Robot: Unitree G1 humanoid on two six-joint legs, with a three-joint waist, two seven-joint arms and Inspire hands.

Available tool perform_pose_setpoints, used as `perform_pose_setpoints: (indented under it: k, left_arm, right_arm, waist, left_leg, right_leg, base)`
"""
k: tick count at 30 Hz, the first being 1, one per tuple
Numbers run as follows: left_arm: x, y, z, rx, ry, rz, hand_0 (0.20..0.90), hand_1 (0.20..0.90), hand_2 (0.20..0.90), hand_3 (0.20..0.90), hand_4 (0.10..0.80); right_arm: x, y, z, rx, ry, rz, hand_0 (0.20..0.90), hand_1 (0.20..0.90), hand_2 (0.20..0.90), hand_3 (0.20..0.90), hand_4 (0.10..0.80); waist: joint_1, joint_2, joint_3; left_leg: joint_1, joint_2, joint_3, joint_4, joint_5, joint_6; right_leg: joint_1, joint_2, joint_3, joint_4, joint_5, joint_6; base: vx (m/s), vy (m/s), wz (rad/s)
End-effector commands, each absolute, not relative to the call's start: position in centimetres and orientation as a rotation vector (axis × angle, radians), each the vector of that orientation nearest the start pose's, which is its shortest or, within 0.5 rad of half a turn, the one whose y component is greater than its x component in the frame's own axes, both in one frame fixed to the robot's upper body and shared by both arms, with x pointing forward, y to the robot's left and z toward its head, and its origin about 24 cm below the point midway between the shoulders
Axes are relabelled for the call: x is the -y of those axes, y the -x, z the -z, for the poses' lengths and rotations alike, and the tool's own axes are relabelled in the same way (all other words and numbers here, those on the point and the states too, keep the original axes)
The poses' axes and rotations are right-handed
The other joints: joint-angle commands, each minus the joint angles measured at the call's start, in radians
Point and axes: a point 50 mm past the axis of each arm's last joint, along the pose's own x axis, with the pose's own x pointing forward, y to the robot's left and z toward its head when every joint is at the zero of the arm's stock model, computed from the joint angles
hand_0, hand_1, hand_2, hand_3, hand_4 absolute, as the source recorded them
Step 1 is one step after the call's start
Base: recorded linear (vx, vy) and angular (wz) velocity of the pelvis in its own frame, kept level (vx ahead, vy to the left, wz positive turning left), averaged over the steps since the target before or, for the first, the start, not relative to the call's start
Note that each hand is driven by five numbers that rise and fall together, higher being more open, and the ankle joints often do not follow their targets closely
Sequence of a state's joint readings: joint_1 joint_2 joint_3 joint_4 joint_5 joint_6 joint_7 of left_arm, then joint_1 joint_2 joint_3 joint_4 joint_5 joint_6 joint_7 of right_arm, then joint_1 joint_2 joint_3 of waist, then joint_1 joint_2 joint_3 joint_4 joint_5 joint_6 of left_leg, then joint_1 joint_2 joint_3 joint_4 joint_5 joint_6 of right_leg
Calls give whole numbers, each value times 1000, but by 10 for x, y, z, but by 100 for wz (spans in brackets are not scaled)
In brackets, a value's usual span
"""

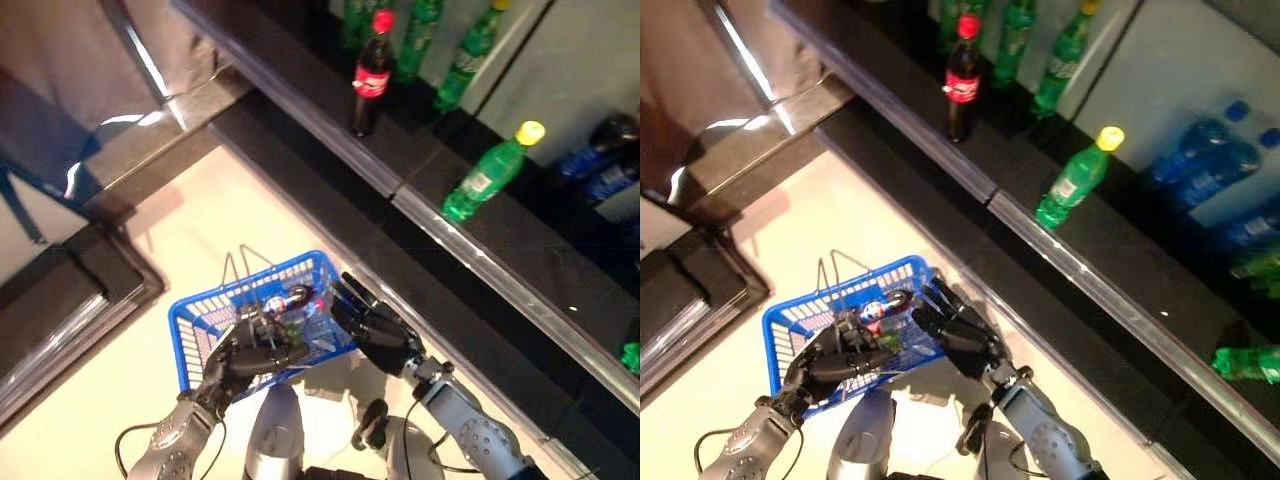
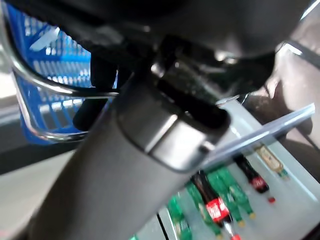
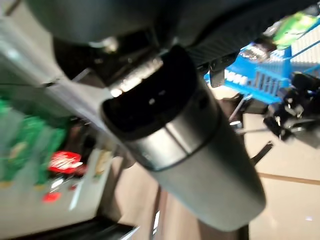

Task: Pick up the drink and place into the basket.

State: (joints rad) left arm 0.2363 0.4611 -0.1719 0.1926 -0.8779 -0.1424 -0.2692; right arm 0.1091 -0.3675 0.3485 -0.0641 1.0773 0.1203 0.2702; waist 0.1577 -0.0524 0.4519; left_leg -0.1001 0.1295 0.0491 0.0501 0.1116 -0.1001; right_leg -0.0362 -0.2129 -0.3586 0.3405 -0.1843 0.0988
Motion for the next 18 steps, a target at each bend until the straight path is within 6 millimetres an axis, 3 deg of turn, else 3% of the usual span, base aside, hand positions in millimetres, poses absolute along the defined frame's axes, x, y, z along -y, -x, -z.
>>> perform_pose_setpoints:
  k: [1, 3, 5, 6, 10, 14, 15, 17, 18]
  left_arm:
    - [-214, -202, -39, 198, 425, 221, 300, 300, 300, 200, 100]
    - [-225, -194, -14, 109, 415, 97, 300, 300, 300, 200, 100]
    - [-229, -190, -2, 65, 417, 43, 300, 300, 300, 200, 100]
    - [-240, -178, 22, -36, 401, -75, 300, 300, 300, 200, 100]
    - [-249, -154, 70, -250, 446, -308, 300, 300, 300, 200, 100]
    - [-248, -145, 91, -365, 449, -413, 300, 300, 300, 200, 100]
    - [-246, -136, 113, -484, 449, -520, 300, 300, 300, 200, 100]
    - [-245, -133, 119, -519, 446, -547, 300, 300, 300, 200, 100]
    - [-244, -127, 127, -579, 414, -564, 300, 300, 300, 200, 100]
  right_arm:
    - [128, -203, -36, -157, -728, -674, 900, 900, 900, 900, 800]
    - [137, -194, -19, -205, -717, -626, 900, 900, 900, 900, 800]
    - [141, -190, -11, -230, -707, -591, 900, 900, 900, 900, 800]
    - [153, -184, 8, -281, -691, -490, 900, 900, 900, 900, 800]
    - [174, -167, 57, -463, -495, -266, 900, 900, 900, 900, 800]
    - [179, -157, 82, -597, -414, -157, 900, 900, 900, 900, 800]
    - [191, -138, 120, -786, -287, -7, 900, 900, 900, 900, 800]
    - [196, -130, 131, -847, -239, 29, 900, 900, 900, 900, 800]
    - [203, -115, 145, -946, -205, 102, 900, 900, 900, 900, 800]
  waist:
    - [-40, 25, -190]
    - [-64, 21, -227]
    - [-73, 19, -239]
    - [-92, 15, -266]
    - [-118, 10, -306]
    - [-129, 8, -318]
    - [-135, 9, -334]
    - [-135, 10, -339]
    - [-133, 12, -348]
  left_leg:
    - [68, -5, 26, -10, -10, 37]
    - [92, 5, 51, -39, -7, 31]
    - [101, 10, 61, -48, -6, 27]
    - [122, 18, 82, -72, -7, 21]
    - [151, 27, 109, -97, -13, 9]
    - [162, 27, 117, -104, -18, 7]
    - [177, 29, 125, -116, -23, 5]
    - [182, 30, 128, -121, -25, 4]
    - [187, 31, 132, -130, -27, 2]
  right_leg:
    - [43, 29, 28, -164, 161, -11]
    - [55, 29, 47, -192, 170, -3]
    - [61, 28, 52, -203, 173, 0]
    - [76, 30, 62, -227, 177, 3]
    - [98, 31, 78, -265, 186, 8]
    - [109, 30, 87, -284, 193, 10]
    - [125, 28, 94, -315, 206, 13]
    - [133, 28, 95, -329, 212, 16]
    - [141, 26, 94, -346, 220, 20]
  base:
    - [47, 1, -31]
    - [60, 3, -31]
    - [48, -13, -37]
    - [60, -31, -34]
    - [51, -31, -24]
    - [20, -12, -17]
    - [44, -21, -10]
    - [39, -19, -10]
    - [28, -19, -15]
